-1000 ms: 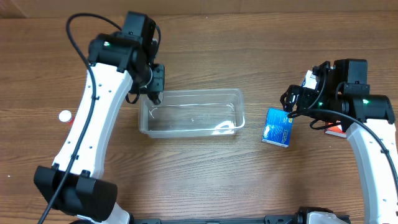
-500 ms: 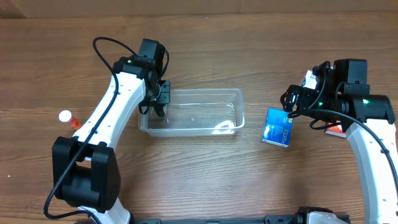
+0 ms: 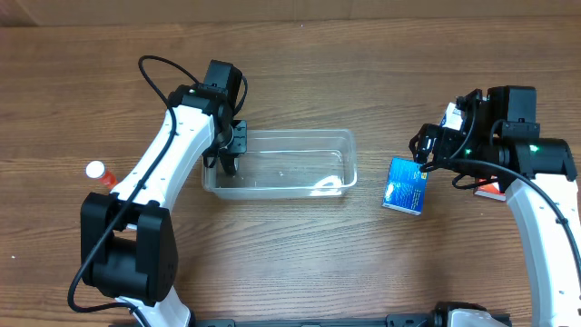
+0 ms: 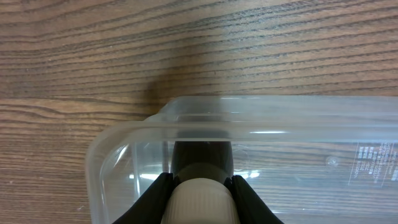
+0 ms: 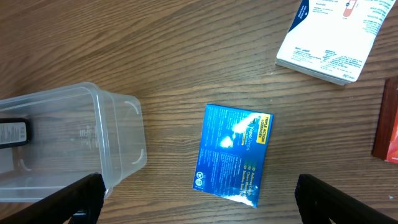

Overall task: Pack container
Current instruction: 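Lower the black-capped bottle into the container's left end and release, then reach the left gripper to the orange tube and grasp it, then place the orange tube upright in the container beside the bottle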

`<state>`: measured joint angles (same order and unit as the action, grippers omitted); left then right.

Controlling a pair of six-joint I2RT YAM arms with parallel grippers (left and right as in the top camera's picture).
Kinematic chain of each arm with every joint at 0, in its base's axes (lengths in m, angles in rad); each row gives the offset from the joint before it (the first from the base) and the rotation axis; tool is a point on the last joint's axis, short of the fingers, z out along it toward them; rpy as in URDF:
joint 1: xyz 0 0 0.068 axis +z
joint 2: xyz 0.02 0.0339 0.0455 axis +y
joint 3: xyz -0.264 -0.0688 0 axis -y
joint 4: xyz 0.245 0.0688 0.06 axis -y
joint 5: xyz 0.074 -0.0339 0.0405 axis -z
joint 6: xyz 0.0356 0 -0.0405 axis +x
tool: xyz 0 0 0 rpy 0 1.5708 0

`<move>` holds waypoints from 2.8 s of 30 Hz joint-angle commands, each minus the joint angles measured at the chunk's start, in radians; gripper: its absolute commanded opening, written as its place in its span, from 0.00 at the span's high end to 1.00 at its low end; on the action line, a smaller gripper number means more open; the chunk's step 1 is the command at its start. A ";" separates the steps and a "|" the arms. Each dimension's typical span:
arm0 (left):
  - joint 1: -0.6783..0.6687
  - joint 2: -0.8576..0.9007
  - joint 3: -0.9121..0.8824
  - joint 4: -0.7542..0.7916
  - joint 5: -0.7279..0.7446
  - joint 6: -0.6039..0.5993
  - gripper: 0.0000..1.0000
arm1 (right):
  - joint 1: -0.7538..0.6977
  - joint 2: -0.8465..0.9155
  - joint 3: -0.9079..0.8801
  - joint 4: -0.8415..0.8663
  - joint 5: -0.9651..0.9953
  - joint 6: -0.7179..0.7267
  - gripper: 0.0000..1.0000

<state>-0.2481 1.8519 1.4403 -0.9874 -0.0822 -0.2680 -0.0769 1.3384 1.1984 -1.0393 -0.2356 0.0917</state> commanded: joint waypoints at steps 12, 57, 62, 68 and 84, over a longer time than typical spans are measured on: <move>0.006 -0.006 0.113 -0.112 -0.032 -0.017 0.27 | 0.003 -0.001 0.029 0.005 0.002 -0.010 0.00; 0.706 0.061 0.152 -0.298 0.073 -0.016 0.34 | 0.004 -0.001 0.028 0.005 -0.005 -0.010 0.00; 0.706 0.061 0.152 -0.306 0.072 -0.016 0.56 | 0.004 -0.001 0.012 0.014 -0.005 -0.010 0.00; 0.706 0.061 0.152 -0.310 0.071 -0.015 0.68 | 0.004 -0.001 0.012 0.016 -0.005 -0.010 0.00; 0.416 -0.301 0.177 -0.404 0.142 -0.025 0.96 | 0.004 -0.001 0.012 0.020 -0.005 -0.009 0.00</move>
<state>0.2966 1.7329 1.5963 -1.3735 -0.0071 -0.2852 -0.0769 1.3384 1.1988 -1.0222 -0.2363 0.0887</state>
